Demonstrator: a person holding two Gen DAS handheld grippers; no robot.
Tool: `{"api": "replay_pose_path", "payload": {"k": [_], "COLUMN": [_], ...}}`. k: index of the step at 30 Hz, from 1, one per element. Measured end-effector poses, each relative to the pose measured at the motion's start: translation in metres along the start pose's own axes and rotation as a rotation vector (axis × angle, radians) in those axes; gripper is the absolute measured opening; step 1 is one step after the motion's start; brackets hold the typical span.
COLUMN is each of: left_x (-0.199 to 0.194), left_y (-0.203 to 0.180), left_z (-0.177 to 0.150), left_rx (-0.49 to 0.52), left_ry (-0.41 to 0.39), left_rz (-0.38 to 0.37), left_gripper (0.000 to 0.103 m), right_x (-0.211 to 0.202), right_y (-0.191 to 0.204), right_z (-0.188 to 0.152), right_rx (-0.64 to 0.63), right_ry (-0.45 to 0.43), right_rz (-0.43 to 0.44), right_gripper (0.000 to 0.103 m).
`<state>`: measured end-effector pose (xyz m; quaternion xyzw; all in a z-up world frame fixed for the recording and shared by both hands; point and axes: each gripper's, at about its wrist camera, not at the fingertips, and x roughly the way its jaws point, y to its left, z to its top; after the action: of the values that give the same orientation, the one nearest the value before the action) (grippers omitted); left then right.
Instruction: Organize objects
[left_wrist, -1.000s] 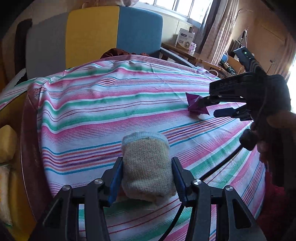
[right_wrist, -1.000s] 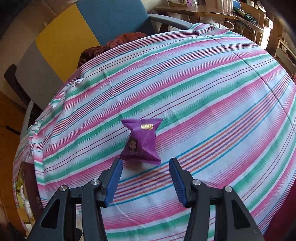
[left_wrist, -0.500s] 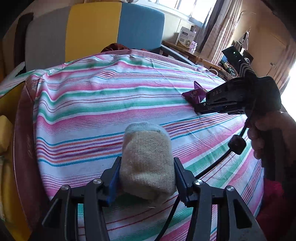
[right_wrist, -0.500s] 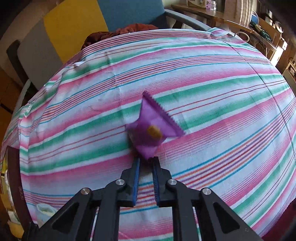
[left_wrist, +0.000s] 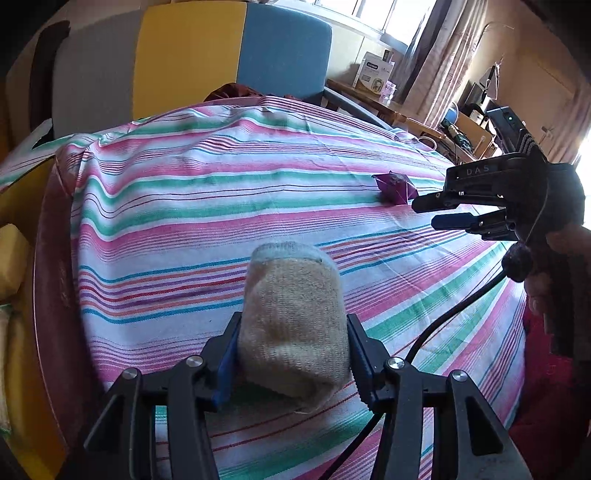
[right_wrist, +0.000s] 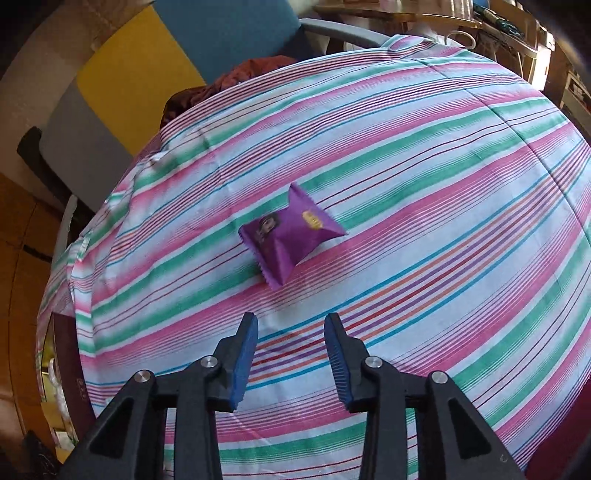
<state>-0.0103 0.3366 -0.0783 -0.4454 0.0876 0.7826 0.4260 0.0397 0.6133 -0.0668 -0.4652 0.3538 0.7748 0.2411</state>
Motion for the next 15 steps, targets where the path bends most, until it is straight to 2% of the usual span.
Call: {"api": "replay_pose_path", "payload": {"k": [2, 3, 8, 9, 10, 13, 15], "left_x": [-0.001, -0.001, -0.002, -0.002, -0.001, -0.001, -0.001], "left_y": [0.001, 0.002, 0.002, 0.002, 0.002, 0.002, 0.003], "left_z": [0.001, 0.001, 0.002, 0.002, 0.002, 0.003, 0.003], "left_rx": [-0.011, -0.015, -0.018, -0.019, -0.018, -0.013, -0.015], "left_ry": [0.005, 0.008, 0.017, 0.019, 0.021, 0.026, 0.03], "left_rz": [-0.011, -0.015, -0.033, -0.037, -0.04, -0.051, -0.058], "left_gripper": [0.054, 0.054, 0.054, 0.054, 0.055, 0.057, 0.057], "right_x": [-0.005, -0.009, -0.005, 0.005, 0.005, 0.019, 0.032], "right_y": [-0.009, -0.011, 0.006, 0.022, 0.022, 0.033, 0.029], "right_z": [0.006, 0.019, 0.051, 0.062, 0.062, 0.072, 0.073], "right_rx": [0.053, 0.087, 0.049, -0.023, -0.023, -0.092, -0.106], "right_ry": [-0.026, -0.077, -0.123, -0.127, -0.127, -0.117, -0.082], "right_rz": [0.025, 0.043, 0.014, -0.034, -0.034, -0.141, -0.164], "right_gripper": [0.044, 0.044, 0.044, 0.044, 0.044, 0.044, 0.044]}}
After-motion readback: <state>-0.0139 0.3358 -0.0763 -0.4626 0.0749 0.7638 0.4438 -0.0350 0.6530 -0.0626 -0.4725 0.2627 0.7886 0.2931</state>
